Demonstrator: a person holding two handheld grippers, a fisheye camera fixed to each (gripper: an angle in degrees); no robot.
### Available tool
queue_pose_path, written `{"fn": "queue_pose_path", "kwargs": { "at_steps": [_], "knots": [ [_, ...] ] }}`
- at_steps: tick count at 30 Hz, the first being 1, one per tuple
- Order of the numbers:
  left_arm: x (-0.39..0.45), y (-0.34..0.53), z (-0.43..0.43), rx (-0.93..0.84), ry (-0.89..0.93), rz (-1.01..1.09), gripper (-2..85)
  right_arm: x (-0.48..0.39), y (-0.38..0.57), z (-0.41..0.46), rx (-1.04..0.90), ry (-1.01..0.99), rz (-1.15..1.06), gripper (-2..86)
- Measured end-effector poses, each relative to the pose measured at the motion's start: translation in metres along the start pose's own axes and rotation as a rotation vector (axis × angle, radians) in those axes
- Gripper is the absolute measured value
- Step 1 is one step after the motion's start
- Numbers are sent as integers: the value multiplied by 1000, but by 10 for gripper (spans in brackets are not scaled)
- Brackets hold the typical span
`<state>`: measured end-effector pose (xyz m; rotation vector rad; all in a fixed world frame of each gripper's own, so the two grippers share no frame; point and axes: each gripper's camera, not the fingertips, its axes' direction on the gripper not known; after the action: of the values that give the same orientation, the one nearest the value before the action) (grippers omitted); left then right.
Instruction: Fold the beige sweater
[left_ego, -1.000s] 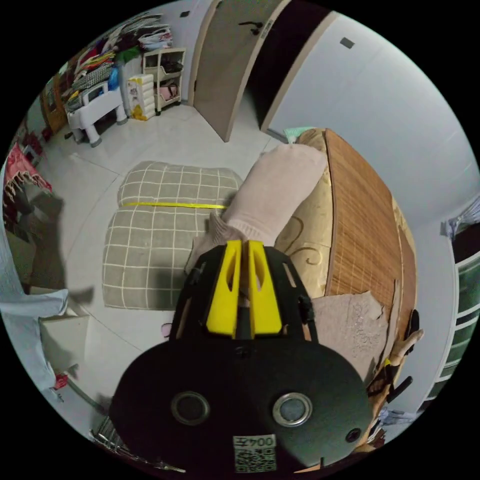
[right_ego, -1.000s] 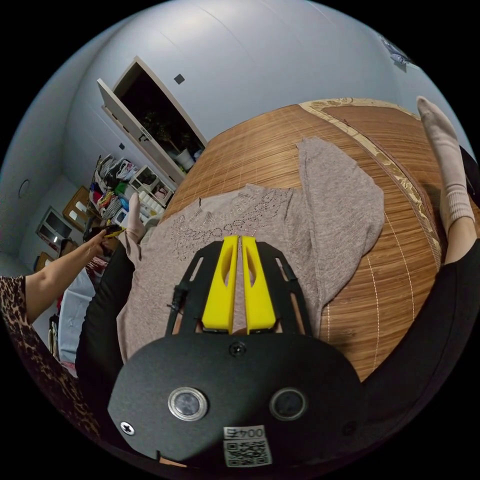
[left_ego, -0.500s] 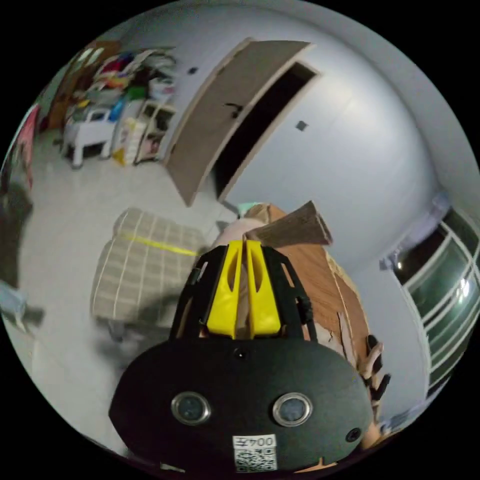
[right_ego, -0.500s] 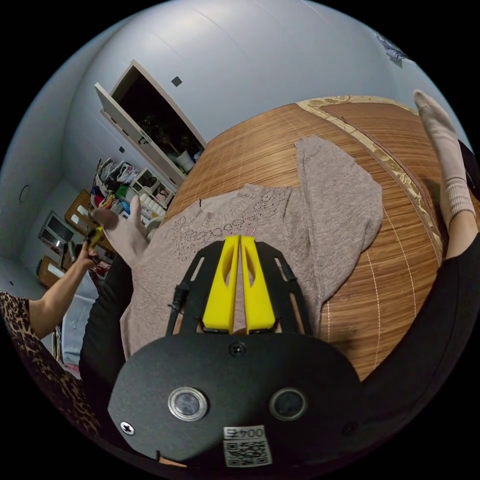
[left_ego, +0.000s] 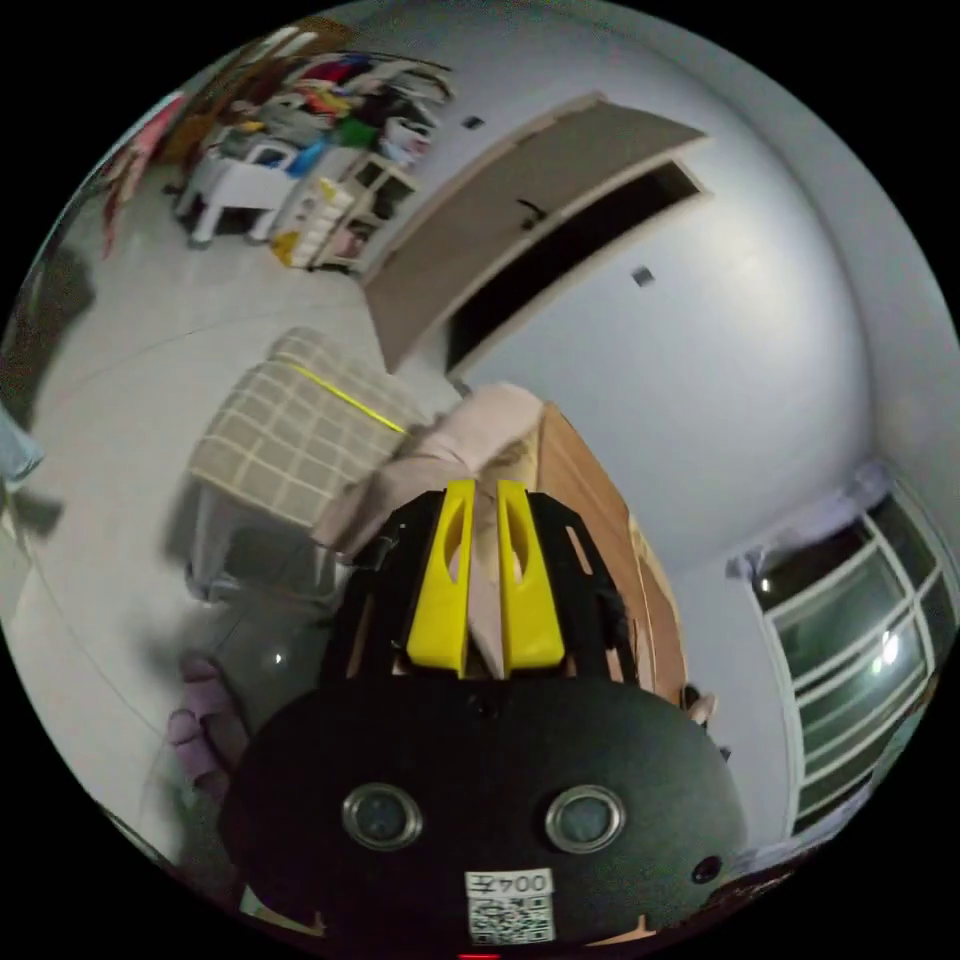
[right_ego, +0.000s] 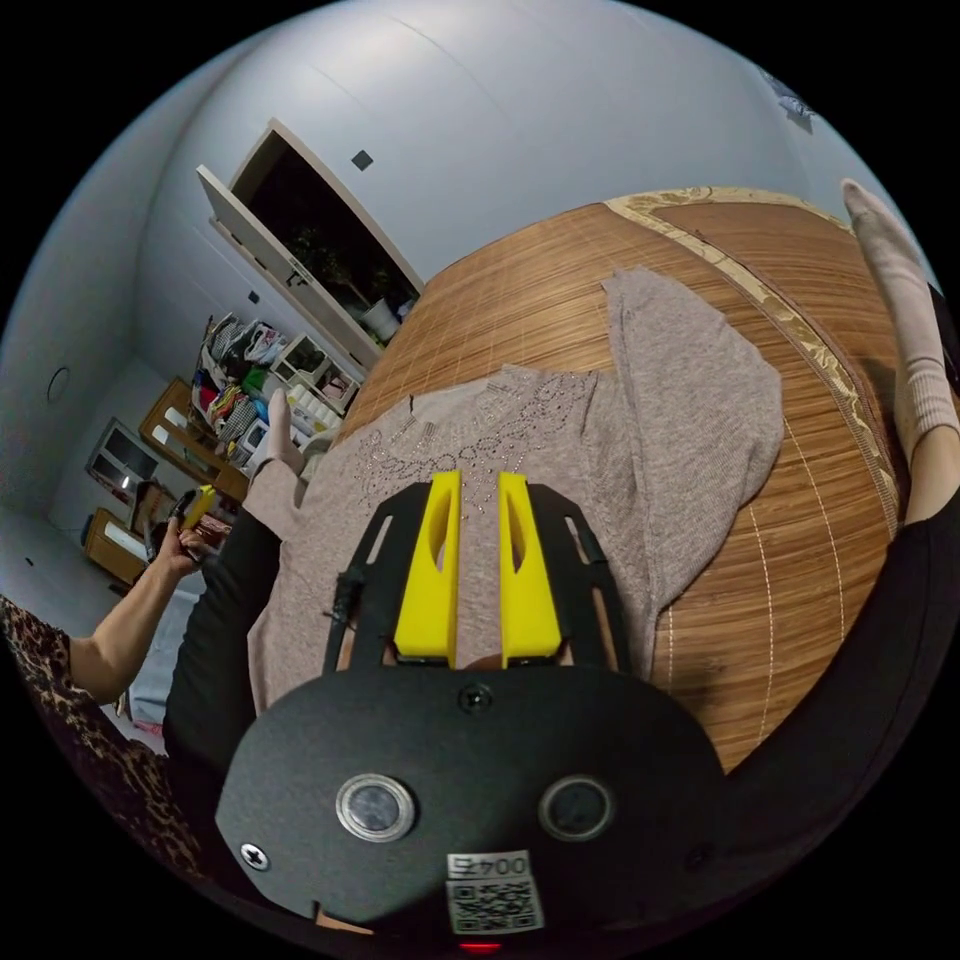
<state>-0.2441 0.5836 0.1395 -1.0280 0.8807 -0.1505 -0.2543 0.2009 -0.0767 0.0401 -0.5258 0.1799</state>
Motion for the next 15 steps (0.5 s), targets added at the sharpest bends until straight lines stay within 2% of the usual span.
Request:
{"fn": "queue_pose_path", "kwargs": {
  "at_steps": [3,5,11,15],
  "knots": [
    [105,59,39,-100,-7,322,68,-2,1,-5,20,-2,12,70],
    [177,124,83,-239,-33,560,85,-3,3,-9,37,-5,27,72],
    [292,274,165,-404,-114,925,112,-8,7,-17,69,-11,54,77],
    [328,330,197,-443,-187,1017,135,-17,9,-19,81,-11,54,85]
  ]
}}
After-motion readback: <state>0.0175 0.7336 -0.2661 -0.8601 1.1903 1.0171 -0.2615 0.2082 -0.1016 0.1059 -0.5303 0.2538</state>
